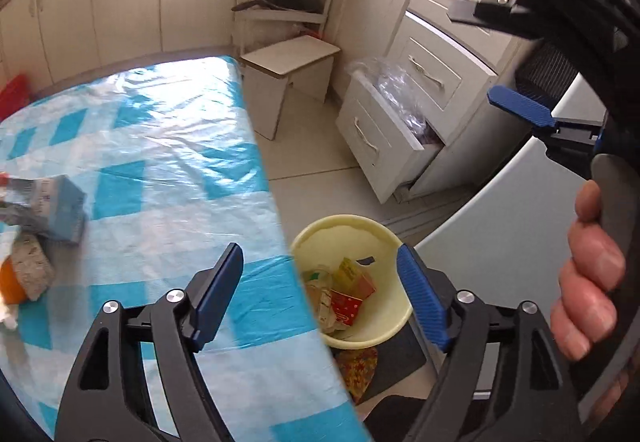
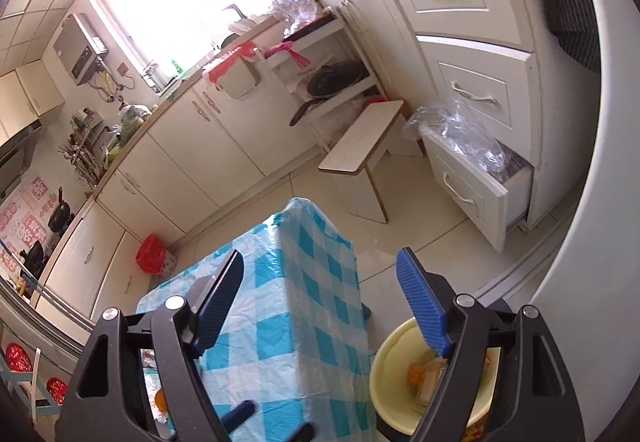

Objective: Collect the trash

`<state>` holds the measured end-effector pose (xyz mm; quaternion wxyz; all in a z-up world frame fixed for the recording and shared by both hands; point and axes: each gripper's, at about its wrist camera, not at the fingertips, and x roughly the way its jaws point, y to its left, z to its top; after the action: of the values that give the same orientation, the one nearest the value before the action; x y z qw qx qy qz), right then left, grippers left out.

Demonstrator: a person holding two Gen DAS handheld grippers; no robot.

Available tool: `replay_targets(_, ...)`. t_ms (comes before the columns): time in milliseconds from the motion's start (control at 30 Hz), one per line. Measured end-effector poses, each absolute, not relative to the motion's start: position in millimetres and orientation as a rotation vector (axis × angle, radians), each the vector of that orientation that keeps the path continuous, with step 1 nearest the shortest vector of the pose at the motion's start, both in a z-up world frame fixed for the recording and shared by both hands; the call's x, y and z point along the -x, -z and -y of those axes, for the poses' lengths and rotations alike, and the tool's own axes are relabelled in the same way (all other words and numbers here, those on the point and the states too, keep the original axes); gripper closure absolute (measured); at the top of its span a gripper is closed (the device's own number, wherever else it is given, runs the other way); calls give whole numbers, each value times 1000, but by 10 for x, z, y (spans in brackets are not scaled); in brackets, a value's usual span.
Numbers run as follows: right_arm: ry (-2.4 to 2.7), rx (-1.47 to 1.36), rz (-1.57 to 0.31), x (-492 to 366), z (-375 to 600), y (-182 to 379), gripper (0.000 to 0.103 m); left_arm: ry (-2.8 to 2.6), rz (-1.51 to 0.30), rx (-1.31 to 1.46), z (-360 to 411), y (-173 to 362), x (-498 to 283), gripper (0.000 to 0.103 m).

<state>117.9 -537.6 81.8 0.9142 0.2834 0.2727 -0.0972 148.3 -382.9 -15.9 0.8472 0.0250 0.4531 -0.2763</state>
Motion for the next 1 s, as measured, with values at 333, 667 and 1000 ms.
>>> replay_targets(333, 110, -427, -598, -1361, 4585, -872, 20, 292, -840, 20, 1780, -331, -1344, 13)
replay_targets(667, 75, -358, -651, -1241, 3924, -691, 18, 74, -914, 224, 416, 83, -1304, 10)
replay_targets(1000, 42, -182, -657, -1314, 3351, -565, 15, 39, -953, 291, 192, 328, -1333, 10)
